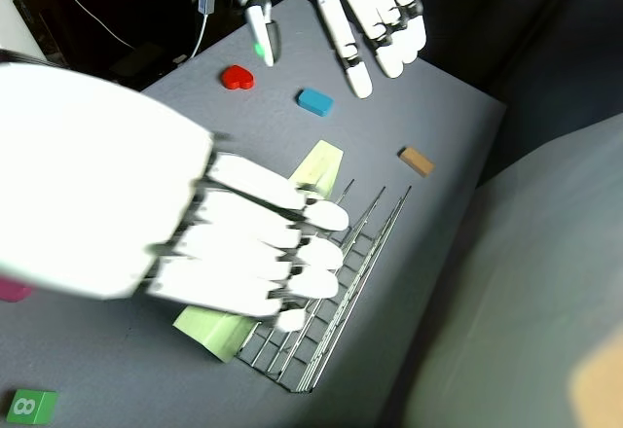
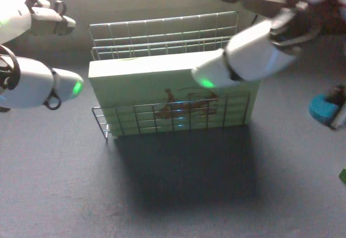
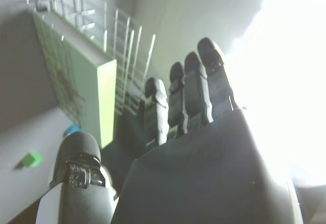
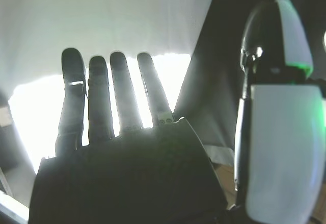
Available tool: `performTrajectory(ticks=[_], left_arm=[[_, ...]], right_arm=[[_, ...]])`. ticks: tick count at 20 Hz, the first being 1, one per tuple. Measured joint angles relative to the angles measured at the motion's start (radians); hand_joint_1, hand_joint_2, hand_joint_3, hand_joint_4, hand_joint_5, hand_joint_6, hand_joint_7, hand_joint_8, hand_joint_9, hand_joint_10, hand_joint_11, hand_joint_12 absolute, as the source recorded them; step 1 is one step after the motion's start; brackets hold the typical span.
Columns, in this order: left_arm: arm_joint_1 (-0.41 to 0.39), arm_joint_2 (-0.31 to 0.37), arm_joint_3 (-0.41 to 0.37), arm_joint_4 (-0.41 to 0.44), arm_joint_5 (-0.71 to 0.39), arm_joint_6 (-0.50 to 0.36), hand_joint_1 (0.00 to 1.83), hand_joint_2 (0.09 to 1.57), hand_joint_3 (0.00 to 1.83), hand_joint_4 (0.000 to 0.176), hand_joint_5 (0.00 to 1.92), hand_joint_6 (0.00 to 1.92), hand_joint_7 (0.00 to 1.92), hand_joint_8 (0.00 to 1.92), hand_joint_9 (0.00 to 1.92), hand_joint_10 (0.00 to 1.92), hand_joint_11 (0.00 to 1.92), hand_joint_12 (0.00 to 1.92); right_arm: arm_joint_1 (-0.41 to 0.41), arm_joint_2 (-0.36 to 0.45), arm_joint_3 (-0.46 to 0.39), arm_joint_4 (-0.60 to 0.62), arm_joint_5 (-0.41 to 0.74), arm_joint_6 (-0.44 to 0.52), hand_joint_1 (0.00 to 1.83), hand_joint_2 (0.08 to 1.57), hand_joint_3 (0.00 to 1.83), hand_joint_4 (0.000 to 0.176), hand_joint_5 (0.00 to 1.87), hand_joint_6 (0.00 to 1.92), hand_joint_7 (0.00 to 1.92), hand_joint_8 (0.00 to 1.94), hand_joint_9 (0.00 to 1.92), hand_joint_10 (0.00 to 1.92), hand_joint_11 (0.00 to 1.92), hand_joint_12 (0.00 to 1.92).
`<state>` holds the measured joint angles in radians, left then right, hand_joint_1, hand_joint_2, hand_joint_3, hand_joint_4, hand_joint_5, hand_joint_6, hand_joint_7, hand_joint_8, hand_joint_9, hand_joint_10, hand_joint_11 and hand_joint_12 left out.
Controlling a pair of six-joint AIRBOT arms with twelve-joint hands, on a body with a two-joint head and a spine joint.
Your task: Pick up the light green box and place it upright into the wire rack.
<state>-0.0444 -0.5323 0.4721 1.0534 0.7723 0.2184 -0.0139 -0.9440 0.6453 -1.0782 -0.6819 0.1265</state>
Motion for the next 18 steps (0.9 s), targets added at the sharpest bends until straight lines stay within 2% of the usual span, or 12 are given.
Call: performTrajectory(ticks=[3,5,6,7,8,9,10,11,12,13,15,18], left_arm=[[0.012,0.0,-0.014,0.016,0.002,-0.036,0.09,1.25,0.0,0.117,0.2,0.0,0.12,0.0,0.09,0.0,0.0,0.41],[0.017,-0.001,-0.025,0.024,0.003,-0.037,0.13,1.23,0.0,0.118,0.24,0.0,0.18,0.0,0.18,0.01,0.0,0.52],[0.022,-0.008,-0.024,0.023,0.006,-0.037,0.17,1.22,0.0,0.111,0.28,0.0,0.24,0.01,0.25,0.01,0.0,0.6],[0.024,-0.02,-0.025,0.023,0.012,-0.037,0.21,1.21,0.0,0.087,0.39,0.01,0.36,0.01,0.36,0.02,0.05,0.69],[0.024,-0.037,-0.024,0.024,0.015,-0.038,0.25,1.2,0.0,0.061,0.52,0.01,0.49,0.01,0.49,0.03,0.16,0.75],[0.024,-0.05,-0.025,0.024,0.016,-0.039,0.31,1.18,0.0,0.022,0.74,0.04,0.74,0.05,0.72,0.1,0.43,0.83],[0.024,-0.057,-0.028,0.024,0.015,-0.047,0.41,1.17,0.0,0.0,0.9,0.11,0.93,0.19,0.82,0.52,0.65,1.05],[0.024,-0.064,-0.036,0.024,0.019,-0.057,0.48,1.17,0.0,0.0,0.75,0.86,0.79,0.99,0.76,1.32,0.74,1.52],[0.025,-0.068,-0.04,0.021,0.021,-0.062,0.51,1.19,0.0,0.0,0.62,1.51,0.71,1.54,0.75,1.8,0.81,1.84],[0.032,-0.068,-0.045,0.026,0.025,-0.087,0.52,1.2,0.0,0.0,0.57,1.84,0.68,1.84,0.77,1.9,0.88,1.91],[0.054,-0.068,-0.051,0.073,0.029,-0.144,0.52,1.23,0.0,0.015,0.68,1.92,0.79,1.92,0.86,1.92,1.01,1.92],[0.065,-0.082,-0.06,0.086,0.041,-0.145,0.38,1.32,0.01,0.03,0.99,1.92,1.09,1.92,1.1,1.92,1.21,1.92]], right_arm=[[0.006,0.08,-0.06,-0.018,0.027,-0.039,0.34,0.93,0.0,0.045,0.1,0.02,0.13,0.01,0.12,0.02,0.0,0.86],[-0.022,0.106,-0.082,-0.02,0.04,-0.039,0.36,1.0,0.01,0.024,0.36,0.04,0.5,0.04,0.46,0.09,0.16,1.18],[-0.042,0.117,-0.091,-0.011,0.044,-0.039,0.41,1.06,0.0,0.001,0.57,0.04,0.72,0.07,0.65,0.28,0.35,1.27],[-0.056,0.121,-0.097,-0.007,0.053,-0.043,0.49,1.1,0.0,0.0,0.81,0.14,0.9,0.2,0.7,0.89,0.52,1.49],[-0.066,0.122,-0.101,-0.008,0.06,-0.055,0.54,1.13,0.0,0.0,0.88,0.42,0.9,0.5,0.71,1.23,0.61,1.69],[-0.066,0.127,-0.108,-0.006,0.061,-0.067,0.58,1.15,0.0,0.0,0.83,0.91,0.86,0.88,0.76,1.48,0.73,1.87],[-0.066,0.129,-0.109,-0.007,0.07,-0.072,0.6,1.18,0.0,0.0,0.8,1.25,0.8,1.29,0.83,1.74,0.91,1.91],[-0.066,0.137,-0.109,-0.014,0.084,-0.072,0.61,1.2,0.0,0.0,0.79,1.45,0.79,1.58,0.93,1.89,1.1,1.92],[-0.066,0.141,-0.109,-0.015,0.087,-0.072,0.62,1.21,0.0,0.0,0.78,1.62,0.81,1.79,1.04,1.91,1.26,1.92],[-0.066,0.145,-0.108,-0.015,0.089,-0.072,0.64,1.21,0.0,0.0,0.77,1.79,0.87,1.91,1.15,1.92,1.42,1.92],[-0.066,0.147,-0.108,-0.016,0.101,-0.072,0.64,1.21,0.0,0.0,0.86,1.92,1.03,1.94,1.37,1.92,1.72,1.92],[-0.074,0.146,-0.108,-0.014,0.129,-0.072,0.38,1.41,0.02,0.0,1.08,1.92,1.33,1.94,1.64,1.92,1.88,1.92]])
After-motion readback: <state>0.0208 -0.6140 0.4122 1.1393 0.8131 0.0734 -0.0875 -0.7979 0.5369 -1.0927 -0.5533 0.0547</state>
